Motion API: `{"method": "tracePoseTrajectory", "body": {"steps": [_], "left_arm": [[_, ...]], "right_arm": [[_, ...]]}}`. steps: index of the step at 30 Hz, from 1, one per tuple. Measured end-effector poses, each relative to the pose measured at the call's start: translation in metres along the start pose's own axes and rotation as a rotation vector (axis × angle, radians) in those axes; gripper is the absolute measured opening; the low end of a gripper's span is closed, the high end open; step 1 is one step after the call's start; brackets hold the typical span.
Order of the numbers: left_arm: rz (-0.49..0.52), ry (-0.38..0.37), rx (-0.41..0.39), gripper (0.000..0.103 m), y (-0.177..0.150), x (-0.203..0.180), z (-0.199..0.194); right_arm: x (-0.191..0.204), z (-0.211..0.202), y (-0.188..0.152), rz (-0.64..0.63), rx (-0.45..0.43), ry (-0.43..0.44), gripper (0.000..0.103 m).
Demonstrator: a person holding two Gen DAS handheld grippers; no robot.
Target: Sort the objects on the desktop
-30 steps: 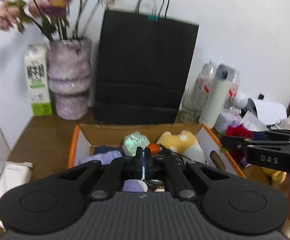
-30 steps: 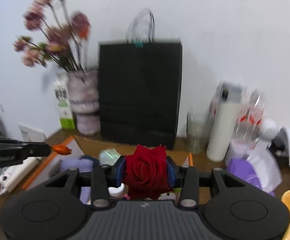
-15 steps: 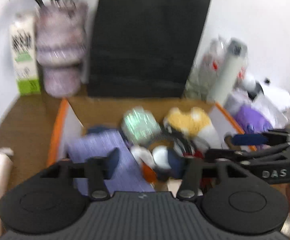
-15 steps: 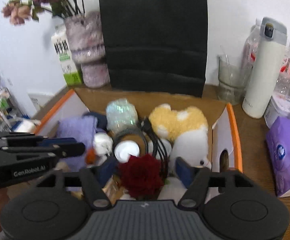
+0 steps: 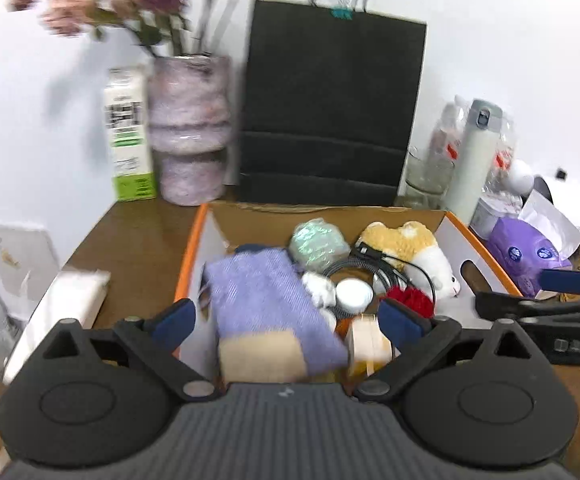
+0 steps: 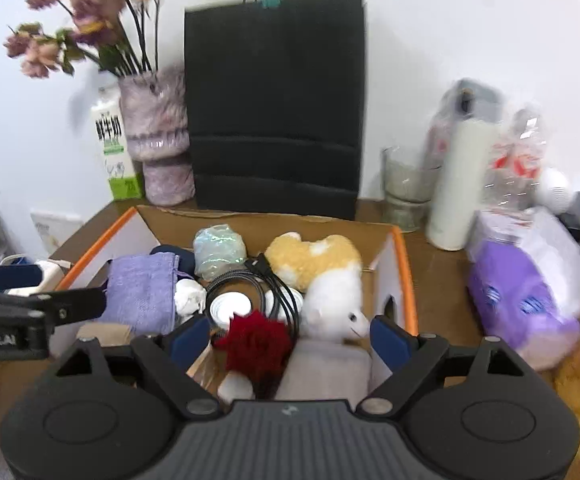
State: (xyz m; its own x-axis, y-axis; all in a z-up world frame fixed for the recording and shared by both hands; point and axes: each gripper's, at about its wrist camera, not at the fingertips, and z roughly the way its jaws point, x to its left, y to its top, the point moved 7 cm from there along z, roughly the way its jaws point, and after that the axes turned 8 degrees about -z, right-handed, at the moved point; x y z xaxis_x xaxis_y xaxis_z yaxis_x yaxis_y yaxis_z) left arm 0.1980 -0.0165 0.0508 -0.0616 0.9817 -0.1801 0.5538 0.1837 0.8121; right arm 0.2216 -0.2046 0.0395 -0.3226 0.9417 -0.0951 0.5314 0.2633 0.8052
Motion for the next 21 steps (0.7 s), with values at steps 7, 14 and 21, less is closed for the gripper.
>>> {"method": "tracePoseTrajectory", "body": {"steps": [7, 14, 21], "left_arm": [[0.042, -0.038, -0.077, 0.103, -0.088, -0.003, -0.077], [-0.072, -0.067, 0.038, 0.103, -0.161, 0.020, -0.110], [-0.022, -0.029, 0.000, 0.103, -0.181, 0.031, -0.140]], "right_arm": [[0.030, -0.072, -0.074, -0.043, -0.121, -0.058, 0.091], [0.054, -0.121, -0.152, -0.074, -0.100, -0.084, 0.091], [0.066, -0.163, -0.194, -0.007, -0.080, -0.068, 0.092]]}}
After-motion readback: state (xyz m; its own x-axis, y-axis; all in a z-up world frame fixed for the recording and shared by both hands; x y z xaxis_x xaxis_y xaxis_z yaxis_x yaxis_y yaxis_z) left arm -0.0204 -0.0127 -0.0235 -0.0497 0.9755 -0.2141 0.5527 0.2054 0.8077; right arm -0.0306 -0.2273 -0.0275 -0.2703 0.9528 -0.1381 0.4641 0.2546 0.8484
